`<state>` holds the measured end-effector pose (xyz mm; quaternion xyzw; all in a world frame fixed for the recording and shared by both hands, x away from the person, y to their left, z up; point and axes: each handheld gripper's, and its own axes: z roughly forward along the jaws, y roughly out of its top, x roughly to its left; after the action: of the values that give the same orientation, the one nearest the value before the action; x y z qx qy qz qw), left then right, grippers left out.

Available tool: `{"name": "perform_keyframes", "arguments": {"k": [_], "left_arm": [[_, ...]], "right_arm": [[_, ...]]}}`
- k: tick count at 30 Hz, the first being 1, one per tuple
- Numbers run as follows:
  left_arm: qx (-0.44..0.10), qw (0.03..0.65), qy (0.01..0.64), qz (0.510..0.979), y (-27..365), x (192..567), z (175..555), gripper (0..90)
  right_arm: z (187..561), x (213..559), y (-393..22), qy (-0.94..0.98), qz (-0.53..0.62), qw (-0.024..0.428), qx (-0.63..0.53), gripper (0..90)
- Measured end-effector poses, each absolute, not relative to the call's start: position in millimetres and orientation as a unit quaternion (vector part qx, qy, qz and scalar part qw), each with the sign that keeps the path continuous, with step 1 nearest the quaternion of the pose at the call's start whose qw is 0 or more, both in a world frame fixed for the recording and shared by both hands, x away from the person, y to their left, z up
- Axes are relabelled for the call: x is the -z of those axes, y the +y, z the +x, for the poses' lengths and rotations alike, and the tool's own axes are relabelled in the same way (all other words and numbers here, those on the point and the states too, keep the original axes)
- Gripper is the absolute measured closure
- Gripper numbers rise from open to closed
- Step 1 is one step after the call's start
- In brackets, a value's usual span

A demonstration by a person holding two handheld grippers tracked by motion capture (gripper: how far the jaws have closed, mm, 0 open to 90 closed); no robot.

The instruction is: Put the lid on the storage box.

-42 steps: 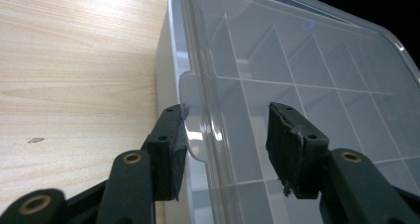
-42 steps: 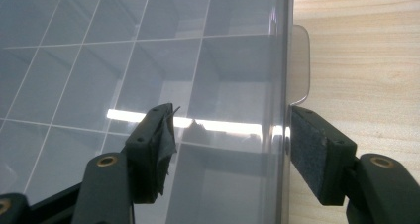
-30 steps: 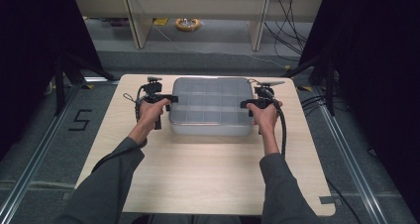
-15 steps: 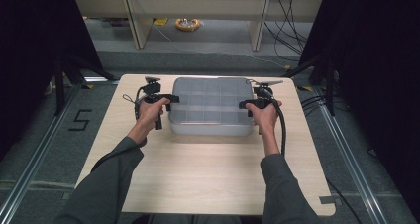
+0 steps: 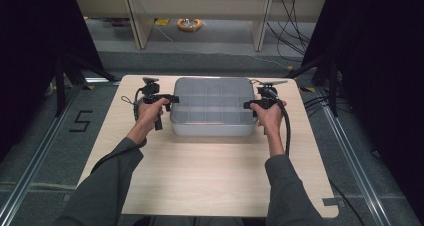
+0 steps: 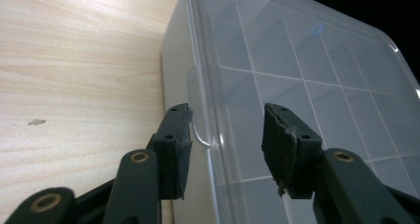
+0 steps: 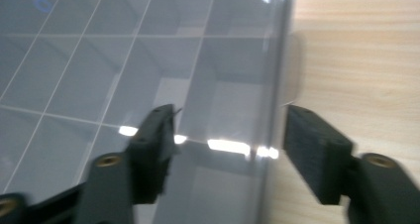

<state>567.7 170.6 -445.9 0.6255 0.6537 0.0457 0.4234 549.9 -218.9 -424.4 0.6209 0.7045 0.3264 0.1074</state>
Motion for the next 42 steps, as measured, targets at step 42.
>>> {"name": "perform_keyframes", "arguments": {"k": [42], "left_arm": [[-0.065,0.429,0.617,0.657,188,436,540,57.3]], "right_arm": [[524,421,-226,0.709,0.597,0.148,-0.345,41.0]]}}
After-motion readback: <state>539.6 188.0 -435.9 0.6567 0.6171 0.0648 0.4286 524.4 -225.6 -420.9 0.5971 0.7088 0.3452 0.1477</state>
